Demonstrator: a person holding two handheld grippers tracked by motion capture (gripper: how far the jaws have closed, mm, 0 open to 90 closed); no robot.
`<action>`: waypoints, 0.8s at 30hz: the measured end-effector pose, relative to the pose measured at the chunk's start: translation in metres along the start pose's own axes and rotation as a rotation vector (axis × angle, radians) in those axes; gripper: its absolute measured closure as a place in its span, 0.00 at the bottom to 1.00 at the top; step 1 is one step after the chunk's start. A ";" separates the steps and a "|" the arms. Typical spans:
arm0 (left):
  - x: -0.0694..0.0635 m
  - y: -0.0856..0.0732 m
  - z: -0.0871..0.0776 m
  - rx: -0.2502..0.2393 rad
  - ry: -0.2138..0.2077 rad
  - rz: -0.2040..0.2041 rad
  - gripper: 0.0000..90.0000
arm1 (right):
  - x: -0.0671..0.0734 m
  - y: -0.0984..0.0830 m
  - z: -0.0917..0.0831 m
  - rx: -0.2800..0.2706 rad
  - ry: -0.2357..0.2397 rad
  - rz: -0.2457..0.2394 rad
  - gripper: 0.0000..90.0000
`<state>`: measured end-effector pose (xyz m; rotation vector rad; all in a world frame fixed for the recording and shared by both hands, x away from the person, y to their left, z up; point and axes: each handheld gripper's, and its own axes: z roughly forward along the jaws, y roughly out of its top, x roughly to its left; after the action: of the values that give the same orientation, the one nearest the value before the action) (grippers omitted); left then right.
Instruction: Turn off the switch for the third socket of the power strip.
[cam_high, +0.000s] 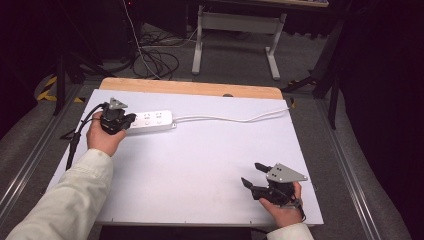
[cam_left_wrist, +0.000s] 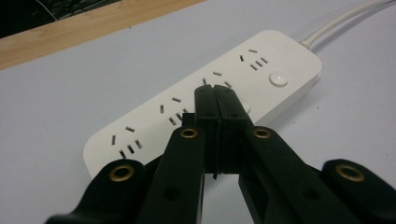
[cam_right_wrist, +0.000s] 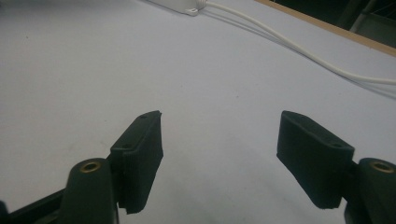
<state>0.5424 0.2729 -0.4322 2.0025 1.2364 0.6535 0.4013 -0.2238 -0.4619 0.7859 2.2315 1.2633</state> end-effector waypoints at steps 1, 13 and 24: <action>0.000 -0.001 0.001 0.004 0.002 -0.006 0.99 | 0.000 0.000 0.000 -0.001 0.000 -0.001 0.35; 0.001 -0.004 0.012 0.056 0.006 0.022 1.00 | 0.000 0.000 0.000 0.003 0.007 -0.004 0.35; 0.004 -0.006 0.019 0.101 0.002 -0.017 1.00 | 0.000 -0.001 0.001 0.004 0.007 -0.003 0.35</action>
<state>0.5544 0.2724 -0.4486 2.0716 1.3096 0.5955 0.4020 -0.2235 -0.4631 0.7807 2.2408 1.2619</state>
